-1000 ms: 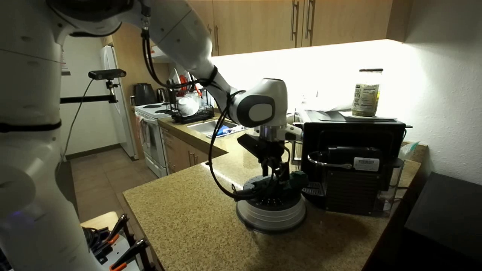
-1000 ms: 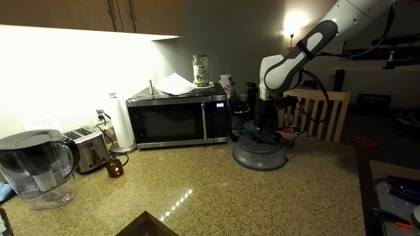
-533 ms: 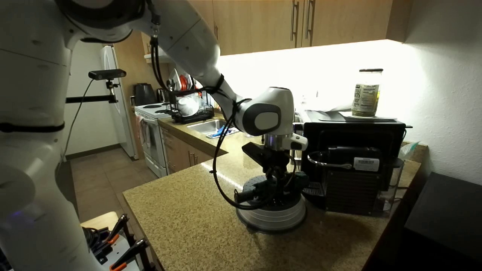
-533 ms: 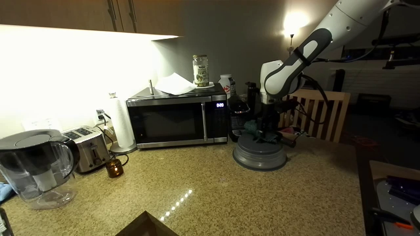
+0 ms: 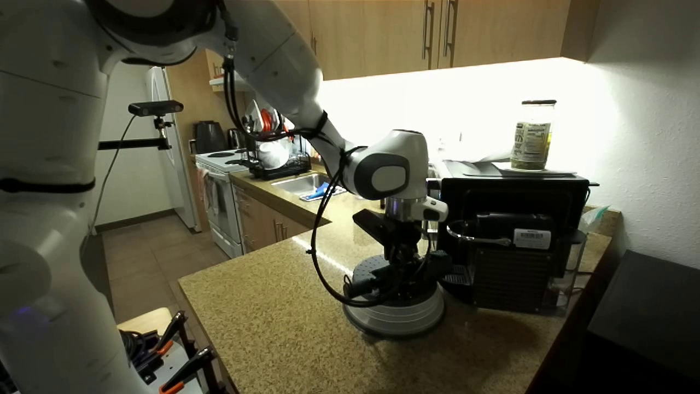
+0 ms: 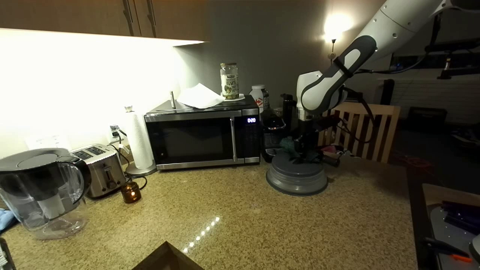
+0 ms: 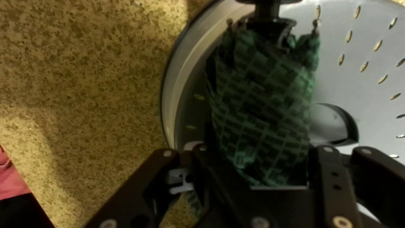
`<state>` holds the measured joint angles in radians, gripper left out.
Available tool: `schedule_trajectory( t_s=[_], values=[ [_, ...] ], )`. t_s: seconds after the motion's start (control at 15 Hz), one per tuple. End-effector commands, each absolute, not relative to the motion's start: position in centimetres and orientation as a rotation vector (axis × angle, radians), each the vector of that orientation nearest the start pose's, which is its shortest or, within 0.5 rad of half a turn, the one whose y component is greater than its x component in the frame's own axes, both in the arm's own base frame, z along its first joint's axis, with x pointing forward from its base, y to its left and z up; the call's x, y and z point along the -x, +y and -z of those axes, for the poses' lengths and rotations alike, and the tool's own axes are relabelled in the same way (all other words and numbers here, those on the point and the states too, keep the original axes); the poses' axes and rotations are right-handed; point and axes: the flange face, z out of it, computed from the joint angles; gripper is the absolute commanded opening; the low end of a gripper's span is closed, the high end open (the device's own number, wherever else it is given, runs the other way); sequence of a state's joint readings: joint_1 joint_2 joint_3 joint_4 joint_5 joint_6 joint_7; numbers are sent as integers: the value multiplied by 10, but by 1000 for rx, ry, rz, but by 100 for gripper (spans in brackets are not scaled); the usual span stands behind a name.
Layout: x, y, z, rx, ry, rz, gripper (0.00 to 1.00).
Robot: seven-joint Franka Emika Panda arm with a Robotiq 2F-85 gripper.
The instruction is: Take the umbrella and put it on the counter
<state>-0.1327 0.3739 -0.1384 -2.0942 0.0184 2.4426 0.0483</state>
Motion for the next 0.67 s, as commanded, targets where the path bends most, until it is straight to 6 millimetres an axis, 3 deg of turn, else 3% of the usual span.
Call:
schedule_trajectory(
  t_s=[0.0,0.33,0.6],
  values=[
    [-557,-160,-238,3141,495,-67,22],
    [-553,-156,-254,3157,456,-44,15],
    [-560,-131,-284,3201,317,25,14]
  ],
)
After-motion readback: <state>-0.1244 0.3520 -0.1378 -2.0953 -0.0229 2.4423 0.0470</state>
